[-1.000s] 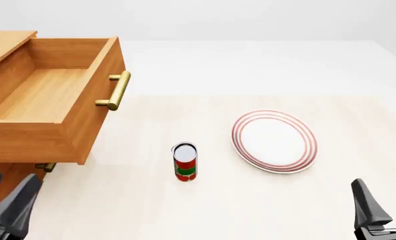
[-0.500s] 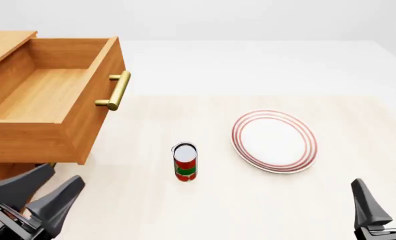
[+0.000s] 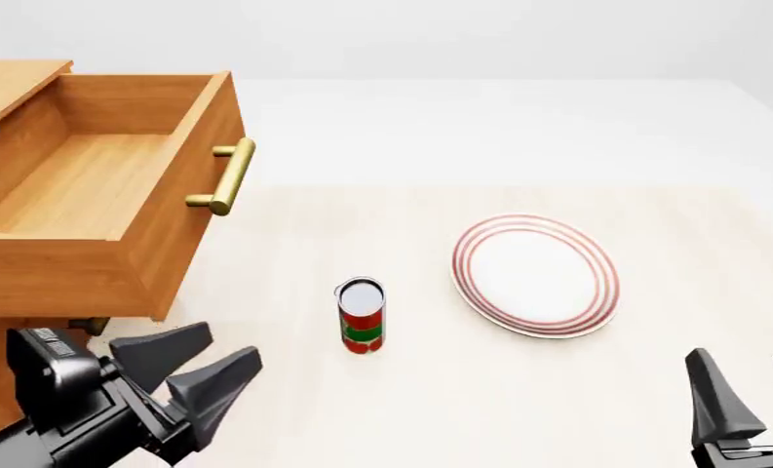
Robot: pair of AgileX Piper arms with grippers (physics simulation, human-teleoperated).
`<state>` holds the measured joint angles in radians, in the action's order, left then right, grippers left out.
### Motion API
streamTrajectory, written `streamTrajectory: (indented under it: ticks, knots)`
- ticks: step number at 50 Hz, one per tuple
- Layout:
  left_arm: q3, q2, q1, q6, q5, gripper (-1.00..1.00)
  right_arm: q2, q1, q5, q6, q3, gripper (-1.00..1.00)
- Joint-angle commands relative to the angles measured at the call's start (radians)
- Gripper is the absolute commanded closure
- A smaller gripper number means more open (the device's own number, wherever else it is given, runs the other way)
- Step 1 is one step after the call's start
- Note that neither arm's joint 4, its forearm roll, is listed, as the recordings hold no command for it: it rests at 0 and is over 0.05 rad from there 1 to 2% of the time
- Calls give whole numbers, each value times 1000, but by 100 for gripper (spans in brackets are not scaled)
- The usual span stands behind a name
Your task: Put the bowl in the top drawer of the cabinet.
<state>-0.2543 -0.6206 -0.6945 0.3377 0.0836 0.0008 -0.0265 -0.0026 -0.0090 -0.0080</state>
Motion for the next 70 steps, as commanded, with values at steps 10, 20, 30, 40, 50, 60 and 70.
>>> streamTrajectory:
  ticks: [10, 20, 30, 40, 50, 60, 70]
  knots:
    - [-41, -308, -150, 138, 190, -100, 0, 0, 0, 0, 0, -100]
    - [-62, -422, -193, 151, 264, -100, 0, 0, 0, 0, 0, -100]
    - [-89, -482, -226, 179, 288, -100, 0, 0, 0, 0, 0, -100]
    - [-118, -547, -255, 208, 311, -100, 0, 0, 0, 0, 0, -100]
    - [-154, -603, -289, 214, 330, -100, 0, 0, 0, 0, 0, -100]
    - [-182, -669, -314, 258, 358, -100, 0, 0, 0, 0, 0, -100]
    - [-224, -738, -356, 278, 379, -100, 0, 0, 0, 0, 0, -100]
